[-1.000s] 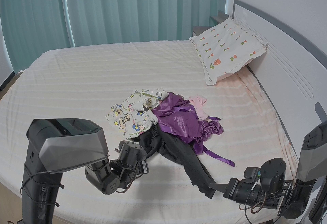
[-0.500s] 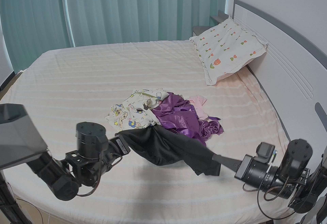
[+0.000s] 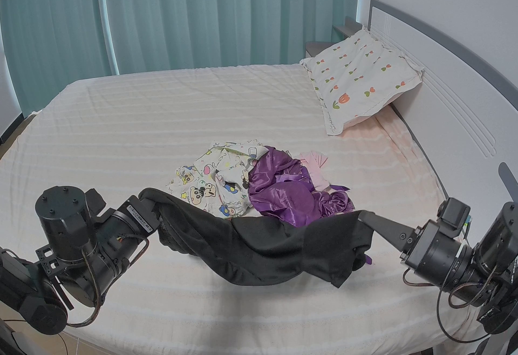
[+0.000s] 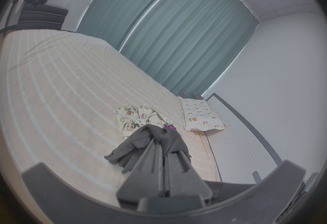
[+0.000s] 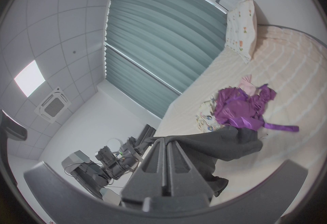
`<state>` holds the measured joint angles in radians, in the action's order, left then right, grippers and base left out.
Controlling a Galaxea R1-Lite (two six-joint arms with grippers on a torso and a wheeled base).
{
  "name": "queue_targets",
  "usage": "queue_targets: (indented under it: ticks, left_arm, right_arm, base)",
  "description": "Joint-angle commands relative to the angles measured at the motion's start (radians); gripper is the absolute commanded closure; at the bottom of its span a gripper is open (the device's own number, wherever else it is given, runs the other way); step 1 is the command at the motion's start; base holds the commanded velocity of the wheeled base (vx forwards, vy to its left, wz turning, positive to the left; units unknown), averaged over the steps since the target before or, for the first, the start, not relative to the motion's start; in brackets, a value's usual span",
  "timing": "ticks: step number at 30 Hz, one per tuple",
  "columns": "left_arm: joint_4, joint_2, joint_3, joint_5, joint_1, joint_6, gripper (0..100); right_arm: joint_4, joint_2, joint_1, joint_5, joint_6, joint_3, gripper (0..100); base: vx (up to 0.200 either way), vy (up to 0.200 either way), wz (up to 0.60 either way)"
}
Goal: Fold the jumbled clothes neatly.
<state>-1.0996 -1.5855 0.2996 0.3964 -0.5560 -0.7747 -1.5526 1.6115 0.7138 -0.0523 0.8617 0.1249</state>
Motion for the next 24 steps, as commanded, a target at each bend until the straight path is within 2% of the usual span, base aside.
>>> queue_targets:
  ticks: [1, 8, 12, 16, 24]
  left_arm:
    - [-0.003, -0.033, -0.031, 0.001, -0.004, -0.057, 100]
    - [-0.003, -0.097, -0.071, -0.007, -0.005, -0.13, 100]
    - [-0.003, -0.117, -0.088, -0.022, -0.001, -0.15, 100]
    - [-0.003, -0.12, -0.089, -0.031, -0.001, -0.15, 100]
    - [-0.014, -0.126, -0.12, -0.03, -0.015, -0.14, 100]
  right_arm:
    - [-0.014, 0.111, -0.004, -0.001, 0.016, -0.027, 100]
    - [-0.014, 0.143, 0.03, -0.001, 0.072, -0.036, 100]
    - [-0.014, 0.165, 0.03, -0.003, 0.138, -0.031, 100]
    - [-0.014, 0.168, 0.027, -0.007, 0.146, -0.03, 100]
    - [-0.012, 0.182, 0.026, -0.006, 0.145, -0.036, 100]
  base:
    - [0.0, 0.0, 0.0]
    - [0.0, 0.0, 0.0]
    - [-0.2, 0.0, 0.0]
    - [-0.2, 0.0, 0.0]
    - [0.0, 0.0, 0.0]
